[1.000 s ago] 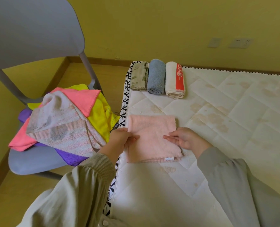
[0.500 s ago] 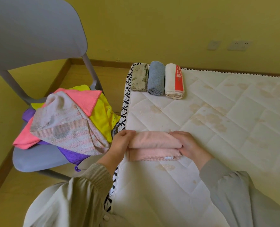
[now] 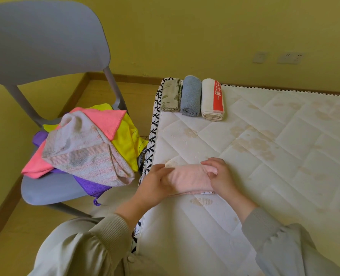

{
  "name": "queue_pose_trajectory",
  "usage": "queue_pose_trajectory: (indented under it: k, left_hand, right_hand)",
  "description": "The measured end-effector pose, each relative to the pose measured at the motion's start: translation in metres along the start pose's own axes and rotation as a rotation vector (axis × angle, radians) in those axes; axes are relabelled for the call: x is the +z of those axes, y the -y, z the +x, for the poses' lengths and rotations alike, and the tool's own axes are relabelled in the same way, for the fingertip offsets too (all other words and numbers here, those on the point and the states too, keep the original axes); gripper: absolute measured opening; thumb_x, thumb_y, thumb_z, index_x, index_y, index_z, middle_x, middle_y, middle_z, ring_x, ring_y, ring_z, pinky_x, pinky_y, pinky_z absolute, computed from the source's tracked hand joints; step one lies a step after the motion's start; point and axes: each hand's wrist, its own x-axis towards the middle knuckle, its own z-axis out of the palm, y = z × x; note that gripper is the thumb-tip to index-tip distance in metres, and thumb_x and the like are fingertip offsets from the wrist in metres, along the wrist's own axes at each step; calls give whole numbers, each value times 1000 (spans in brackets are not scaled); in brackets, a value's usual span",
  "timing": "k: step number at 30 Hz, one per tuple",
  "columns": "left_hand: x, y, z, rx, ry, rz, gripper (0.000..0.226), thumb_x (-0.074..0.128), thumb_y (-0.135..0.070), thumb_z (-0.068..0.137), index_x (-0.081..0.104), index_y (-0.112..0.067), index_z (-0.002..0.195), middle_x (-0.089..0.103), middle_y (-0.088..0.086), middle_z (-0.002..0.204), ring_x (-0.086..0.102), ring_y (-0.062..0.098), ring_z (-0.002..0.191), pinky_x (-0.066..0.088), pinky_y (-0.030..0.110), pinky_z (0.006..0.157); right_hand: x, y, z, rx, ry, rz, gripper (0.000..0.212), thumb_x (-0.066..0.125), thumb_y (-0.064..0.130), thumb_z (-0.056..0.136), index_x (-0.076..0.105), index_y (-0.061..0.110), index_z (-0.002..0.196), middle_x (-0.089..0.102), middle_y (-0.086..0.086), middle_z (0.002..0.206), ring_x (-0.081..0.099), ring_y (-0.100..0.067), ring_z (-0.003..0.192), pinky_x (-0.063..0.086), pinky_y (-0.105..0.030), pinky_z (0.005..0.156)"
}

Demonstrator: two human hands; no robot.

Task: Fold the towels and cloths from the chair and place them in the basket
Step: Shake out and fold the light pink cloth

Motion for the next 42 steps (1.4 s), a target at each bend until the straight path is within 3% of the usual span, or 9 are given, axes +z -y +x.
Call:
queue_pose_trajectory:
  k: [2,4,7,11,16,23,31,35,42]
  left_hand:
    - [-3,-9,-3,59,-103,517,33,49,-44,87,57,-25,113,41,-9,119,52,23,108,41,28,75]
    - [-1,-19,0,125,-146,844,36,34,-39,96,53,-21,122,34,5,143,39,29,123,38,36,89]
    - [11,-29,11,180,-90,908,51,21,-36,101,22,-18,149,3,9,160,8,31,144,14,49,113]
    - [31,-18,20,155,15,952,56,13,-35,103,-4,-14,152,-6,8,160,-8,31,146,0,51,116]
    - [40,3,18,161,32,941,65,-6,-42,92,-12,-15,150,-11,6,160,-13,28,146,-3,50,116]
    - [47,21,18,135,68,871,72,-25,-49,74,-29,-19,139,-22,1,157,-22,22,144,-3,50,117]
    - [34,29,17,60,60,750,69,15,-51,100,-18,-15,149,-23,1,156,-23,17,143,-8,37,118]
    - [26,32,22,49,-15,456,76,44,-45,96,5,-13,153,2,3,160,-2,16,147,3,34,118]
    - [18,26,8,-142,-278,-17,85,51,-58,78,34,-10,145,49,8,137,42,27,130,36,43,107]
  right_hand:
    - [3,-1,0,-43,14,-92,46,39,-19,84,66,8,110,41,1,125,40,-9,118,22,1,95]
    - [4,3,0,-72,64,-176,46,39,-16,84,64,7,115,39,-1,127,41,-9,112,23,4,89]
    - [4,14,-2,-104,118,-582,41,44,2,85,58,17,121,44,-3,125,45,-20,111,35,-23,92]
    - [4,33,-4,-190,50,-1134,43,39,28,86,50,22,127,36,-4,143,30,-25,129,15,-41,98]
    - [19,12,-9,-352,197,-1048,53,29,37,88,60,17,126,57,-4,134,51,-23,126,20,-46,103]
    - [24,-21,-13,-350,200,-986,57,26,41,94,33,18,146,34,1,152,28,-16,140,19,-46,108]
    - [-9,-53,-11,-179,208,-785,79,-5,58,84,7,20,152,-3,10,159,-7,-5,145,-5,-32,117]
    - [-16,-41,1,24,255,-397,61,34,50,96,16,28,150,9,15,157,1,-4,145,-3,-31,118]
    - [-19,-27,7,319,285,15,68,41,61,90,15,41,149,8,22,156,-9,-21,146,-4,-42,117]
